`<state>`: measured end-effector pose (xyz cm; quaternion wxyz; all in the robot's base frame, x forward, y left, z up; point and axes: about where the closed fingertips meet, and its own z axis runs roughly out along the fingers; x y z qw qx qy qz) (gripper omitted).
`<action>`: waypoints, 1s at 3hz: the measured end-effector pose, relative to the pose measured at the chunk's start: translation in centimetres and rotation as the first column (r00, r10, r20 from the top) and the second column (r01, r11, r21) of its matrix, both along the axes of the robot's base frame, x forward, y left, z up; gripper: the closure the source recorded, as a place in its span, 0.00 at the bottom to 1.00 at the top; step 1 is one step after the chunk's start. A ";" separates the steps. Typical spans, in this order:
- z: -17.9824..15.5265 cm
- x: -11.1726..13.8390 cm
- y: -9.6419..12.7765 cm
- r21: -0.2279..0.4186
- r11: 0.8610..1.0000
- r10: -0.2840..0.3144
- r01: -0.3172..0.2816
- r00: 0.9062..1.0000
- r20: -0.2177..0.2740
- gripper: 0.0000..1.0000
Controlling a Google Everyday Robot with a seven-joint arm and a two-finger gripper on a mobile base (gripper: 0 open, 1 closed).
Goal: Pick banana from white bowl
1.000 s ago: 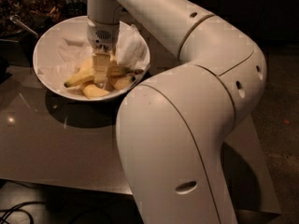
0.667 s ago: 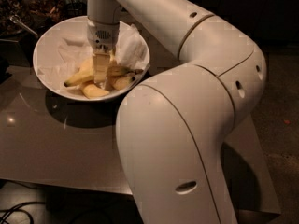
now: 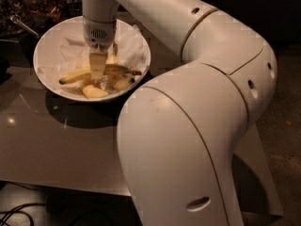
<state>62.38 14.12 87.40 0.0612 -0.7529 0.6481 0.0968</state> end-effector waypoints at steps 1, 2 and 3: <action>1.8 -1.1 0.1 -0.024 1.000 0.003 -0.003 1.000 0.027 1.00; 3.0 -2.0 0.5 -0.034 0.999 0.024 -0.023 0.999 0.037 1.00; 4.5 -3.7 0.3 -0.020 0.999 0.043 -0.042 0.997 0.056 1.00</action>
Offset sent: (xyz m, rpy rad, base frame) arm -0.0467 -0.0075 0.0499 -0.1064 0.0086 0.0641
